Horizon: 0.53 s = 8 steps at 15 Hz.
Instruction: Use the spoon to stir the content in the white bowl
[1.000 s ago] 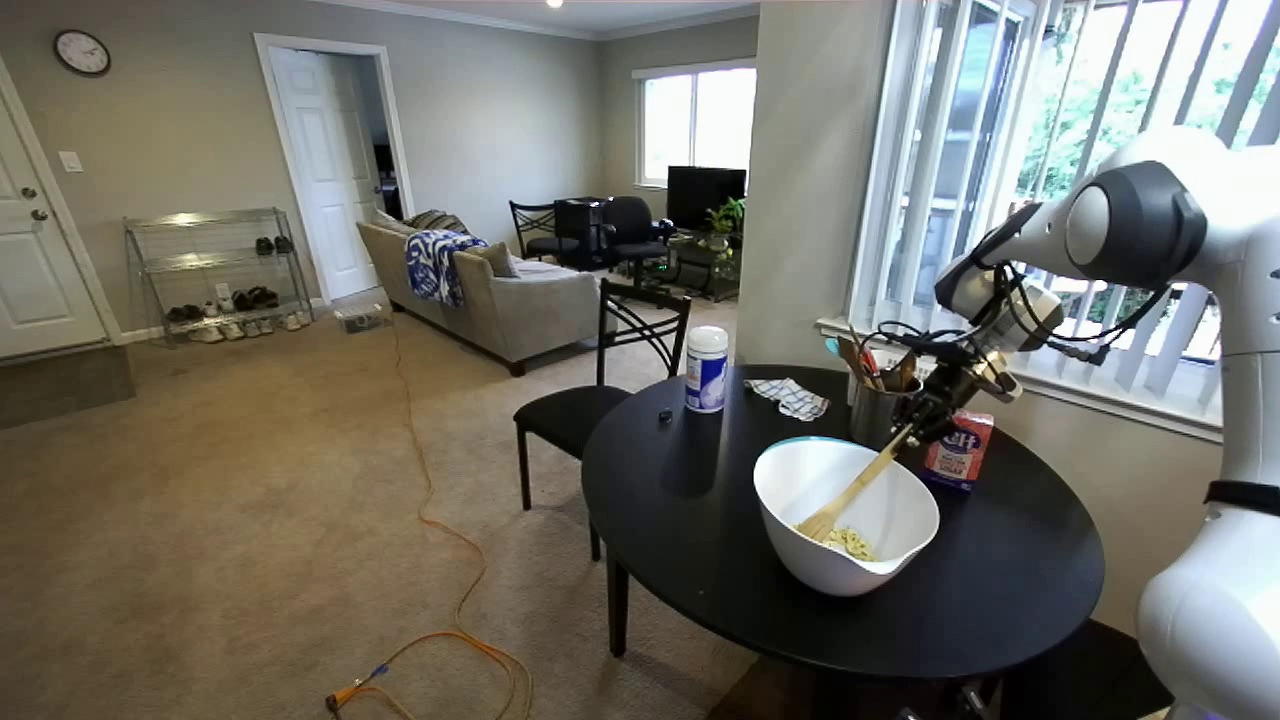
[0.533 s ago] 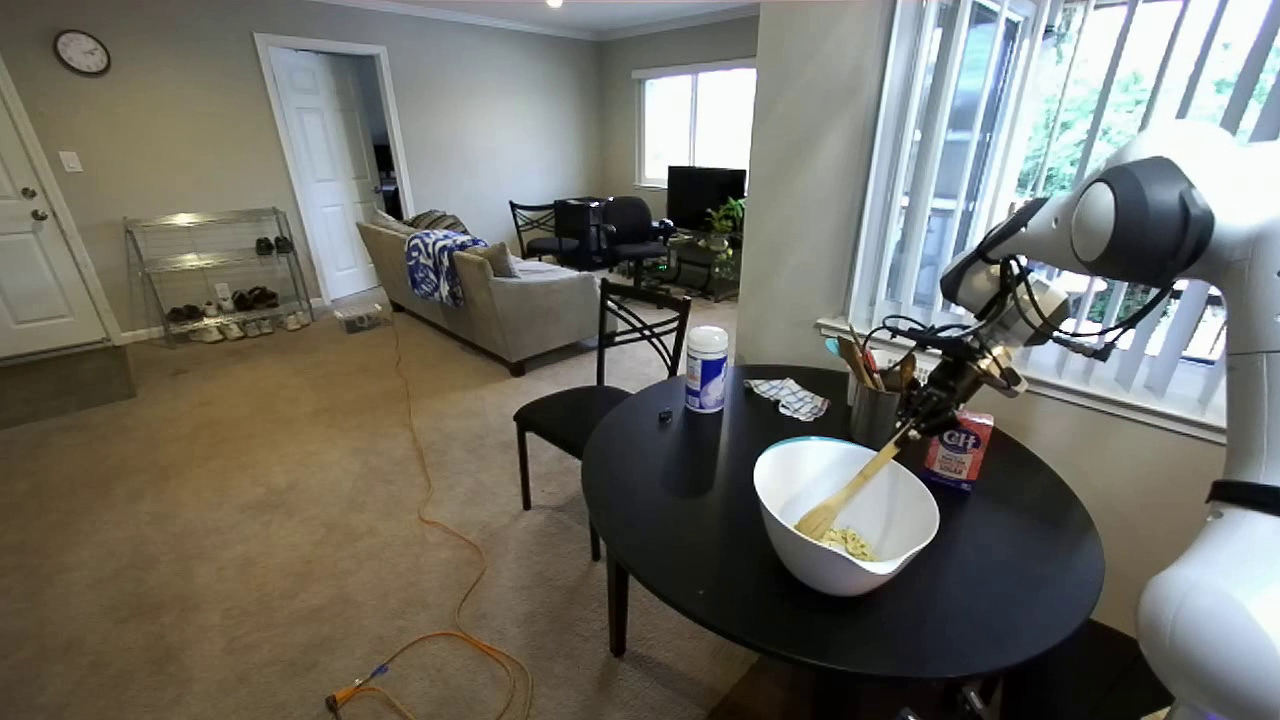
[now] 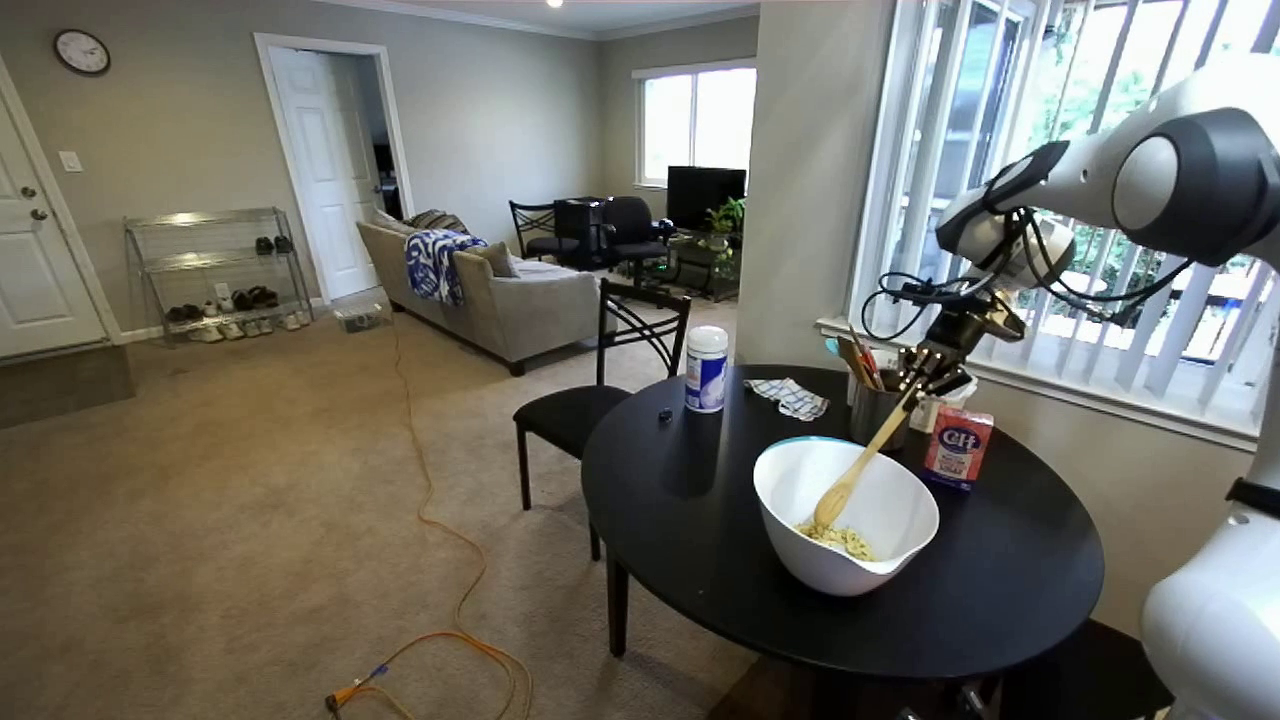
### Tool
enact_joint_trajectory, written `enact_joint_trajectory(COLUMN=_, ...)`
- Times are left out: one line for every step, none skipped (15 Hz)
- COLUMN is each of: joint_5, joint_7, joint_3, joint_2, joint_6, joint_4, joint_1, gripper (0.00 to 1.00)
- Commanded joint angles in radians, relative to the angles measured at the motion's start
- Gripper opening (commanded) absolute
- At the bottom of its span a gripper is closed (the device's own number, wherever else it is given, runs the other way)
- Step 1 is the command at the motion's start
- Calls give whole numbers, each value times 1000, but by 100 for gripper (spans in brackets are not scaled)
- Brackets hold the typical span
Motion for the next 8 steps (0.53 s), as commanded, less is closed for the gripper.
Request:
enact_joint_trajectory(joint_5=-139, joint_7=69, joint_3=30, joint_2=-100, joint_6=50, joint_4=-24, joint_1=74, gripper=3)
enact_joint_trajectory(joint_5=-179, joint_7=84, joint_3=42, joint_2=-119, joint_6=76, joint_4=-29, joint_1=97, gripper=3)
enact_joint_trajectory(joint_5=-213, joint_7=91, joint_3=57, joint_2=-137, joint_6=103, joint_4=-35, joint_1=117, gripper=3)
enact_joint_trajectory(joint_5=-242, joint_7=101, joint_3=72, joint_2=-150, joint_6=133, joint_4=-39, joint_1=135, gripper=3)
enact_joint_trajectory(joint_5=-268, joint_7=109, joint_3=89, joint_2=-158, joint_6=169, joint_4=-44, joint_1=153, gripper=3)
enact_joint_trajectory(joint_5=-293, joint_7=116, joint_3=103, joint_2=-165, joint_6=211, joint_4=-52, joint_1=168, gripper=3)
enact_joint_trajectory(joint_5=-332, joint_7=140, joint_3=117, joint_2=-167, joint_6=269, joint_4=-63, joint_1=187, gripper=3)
enact_joint_trajectory(joint_5=-372, joint_7=159, joint_3=128, joint_2=-166, joint_6=326, joint_4=-74, joint_1=201, gripper=3)
